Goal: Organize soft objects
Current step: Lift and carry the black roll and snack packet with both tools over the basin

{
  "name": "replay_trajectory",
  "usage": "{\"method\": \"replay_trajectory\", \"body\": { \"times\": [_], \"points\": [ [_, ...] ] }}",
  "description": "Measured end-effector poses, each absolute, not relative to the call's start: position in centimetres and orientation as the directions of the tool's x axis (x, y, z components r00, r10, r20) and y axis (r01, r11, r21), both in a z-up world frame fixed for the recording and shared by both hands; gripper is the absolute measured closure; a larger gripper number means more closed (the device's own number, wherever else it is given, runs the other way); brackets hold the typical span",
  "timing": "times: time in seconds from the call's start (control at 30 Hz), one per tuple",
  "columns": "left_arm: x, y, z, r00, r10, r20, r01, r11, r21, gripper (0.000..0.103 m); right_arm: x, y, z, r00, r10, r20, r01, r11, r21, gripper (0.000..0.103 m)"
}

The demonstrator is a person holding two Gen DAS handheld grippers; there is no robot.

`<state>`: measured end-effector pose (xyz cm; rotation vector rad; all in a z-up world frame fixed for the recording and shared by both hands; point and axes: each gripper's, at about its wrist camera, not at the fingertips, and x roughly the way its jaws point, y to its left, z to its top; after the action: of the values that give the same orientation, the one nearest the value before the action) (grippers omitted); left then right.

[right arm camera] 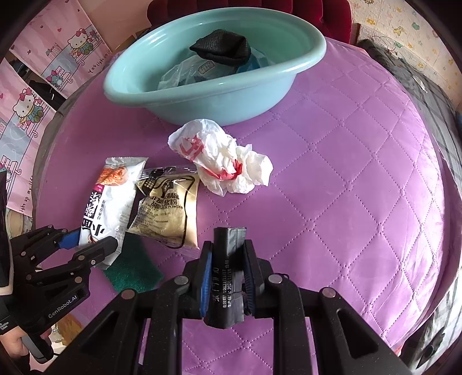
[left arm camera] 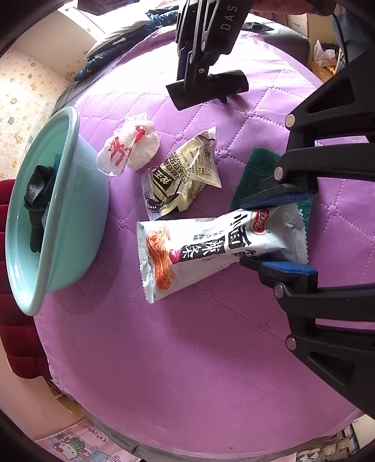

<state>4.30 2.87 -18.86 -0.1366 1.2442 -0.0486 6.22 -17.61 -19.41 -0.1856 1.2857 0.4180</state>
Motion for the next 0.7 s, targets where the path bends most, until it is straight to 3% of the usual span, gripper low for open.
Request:
{"method": "replay_trajectory", "body": {
  "times": [0.7],
  "points": [
    [0.8,1.5,-16.0,0.378,-0.111,-0.919,-0.013,0.992,-0.125,0.068,2.5,-17.9,-16.1,0.257,0.214,-0.942,-0.427,0.900,0.088,0.083]
  ]
}}
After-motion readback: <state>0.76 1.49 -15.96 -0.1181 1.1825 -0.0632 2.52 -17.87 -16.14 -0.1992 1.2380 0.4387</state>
